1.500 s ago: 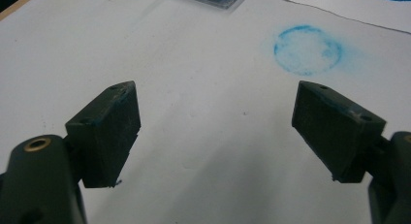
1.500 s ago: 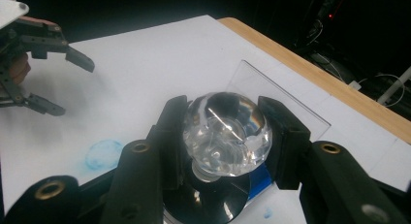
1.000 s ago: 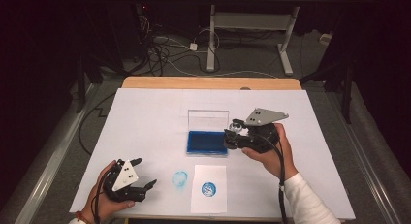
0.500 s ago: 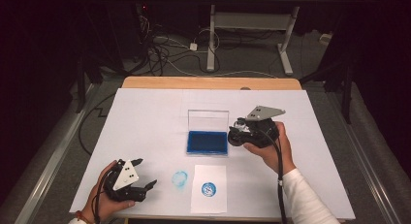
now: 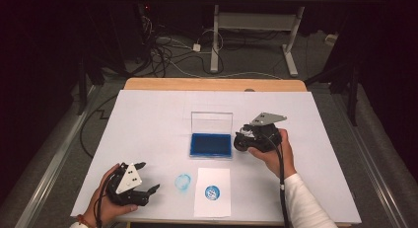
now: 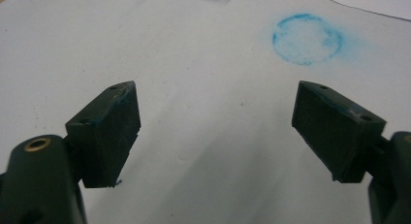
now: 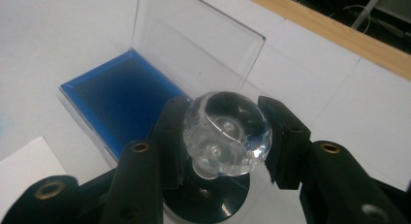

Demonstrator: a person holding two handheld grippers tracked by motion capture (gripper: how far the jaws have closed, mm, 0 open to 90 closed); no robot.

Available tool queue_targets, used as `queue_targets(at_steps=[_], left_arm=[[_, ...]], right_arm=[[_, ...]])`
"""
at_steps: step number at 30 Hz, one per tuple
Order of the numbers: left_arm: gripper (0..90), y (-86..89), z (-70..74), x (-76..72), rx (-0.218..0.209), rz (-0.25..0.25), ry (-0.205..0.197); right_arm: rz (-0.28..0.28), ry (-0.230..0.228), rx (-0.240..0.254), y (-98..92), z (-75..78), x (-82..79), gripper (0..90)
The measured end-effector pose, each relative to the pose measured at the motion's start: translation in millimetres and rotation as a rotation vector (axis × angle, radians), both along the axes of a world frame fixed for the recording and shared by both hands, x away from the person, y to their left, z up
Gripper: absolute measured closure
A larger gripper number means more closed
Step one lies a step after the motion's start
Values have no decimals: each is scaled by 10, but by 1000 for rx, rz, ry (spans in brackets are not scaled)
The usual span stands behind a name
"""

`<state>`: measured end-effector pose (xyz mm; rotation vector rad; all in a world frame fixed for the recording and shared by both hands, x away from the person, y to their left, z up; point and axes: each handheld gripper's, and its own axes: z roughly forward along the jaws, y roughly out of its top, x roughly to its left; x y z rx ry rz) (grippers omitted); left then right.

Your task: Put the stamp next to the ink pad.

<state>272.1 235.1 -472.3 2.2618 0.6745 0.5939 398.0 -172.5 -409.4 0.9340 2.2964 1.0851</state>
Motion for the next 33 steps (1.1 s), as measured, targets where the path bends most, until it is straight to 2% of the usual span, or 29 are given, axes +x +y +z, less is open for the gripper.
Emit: queue_targets(at_steps=[3,16,19,33], left_arm=[[171,-4,-4,1,2,0,3],[171,-13,-8,3,20,-8,-3],[171,-19,-17,-2,18,-8,11],[170,-20,-18,-1,20,-10,12]], right_arm=[[-6,13,-5,-5,-69,21,571],[-16,25,-38,9,-206,48,571],[-20,30,-46,11,-232,57,571],[-28,37,-56,2,-318,80,570]])
